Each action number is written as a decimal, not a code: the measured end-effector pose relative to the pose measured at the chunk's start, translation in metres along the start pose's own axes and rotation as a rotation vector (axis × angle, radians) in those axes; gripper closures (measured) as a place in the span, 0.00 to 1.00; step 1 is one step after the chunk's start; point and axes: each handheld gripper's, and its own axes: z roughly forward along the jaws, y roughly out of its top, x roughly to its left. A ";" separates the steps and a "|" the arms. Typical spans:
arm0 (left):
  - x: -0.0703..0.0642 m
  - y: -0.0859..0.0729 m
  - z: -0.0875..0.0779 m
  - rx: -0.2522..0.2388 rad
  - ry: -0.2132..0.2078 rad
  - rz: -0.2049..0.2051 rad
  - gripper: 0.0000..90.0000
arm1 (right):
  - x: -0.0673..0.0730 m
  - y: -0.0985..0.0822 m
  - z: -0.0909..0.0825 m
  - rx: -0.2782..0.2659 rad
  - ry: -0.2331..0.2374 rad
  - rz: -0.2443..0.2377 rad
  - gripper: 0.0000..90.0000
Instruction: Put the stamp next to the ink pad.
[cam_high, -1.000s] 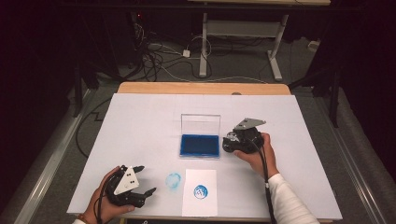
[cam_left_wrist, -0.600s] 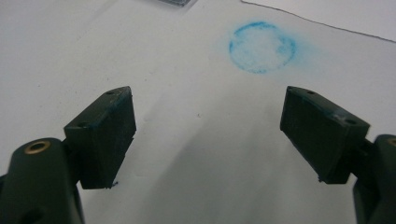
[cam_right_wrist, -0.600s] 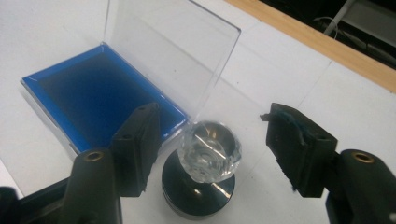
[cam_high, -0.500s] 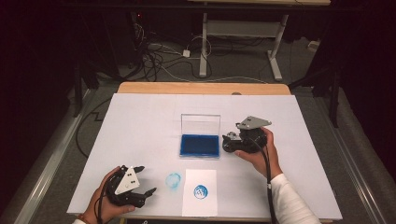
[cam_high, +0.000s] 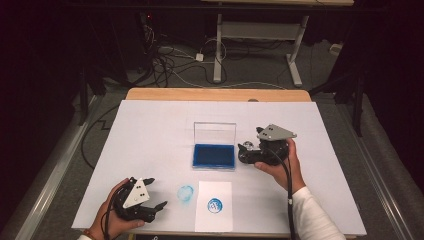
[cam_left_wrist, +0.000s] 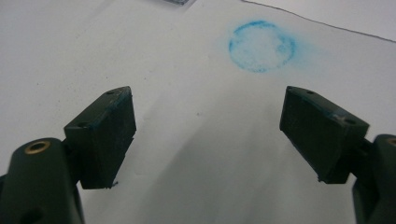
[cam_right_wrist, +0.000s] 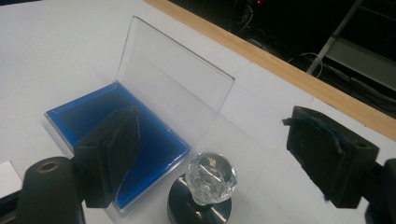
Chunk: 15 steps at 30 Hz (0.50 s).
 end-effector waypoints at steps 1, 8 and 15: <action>0.000 0.000 0.000 0.000 0.000 0.000 0.20 | 0.000 0.000 -0.001 0.000 0.000 -0.002 0.20; 0.001 0.000 -0.001 -0.003 0.006 -0.004 0.20 | 0.006 0.003 -0.009 -0.013 0.010 -0.019 0.21; 0.001 0.000 -0.002 -0.008 0.010 -0.007 0.20 | 0.011 0.005 -0.019 -0.010 0.015 -0.046 0.22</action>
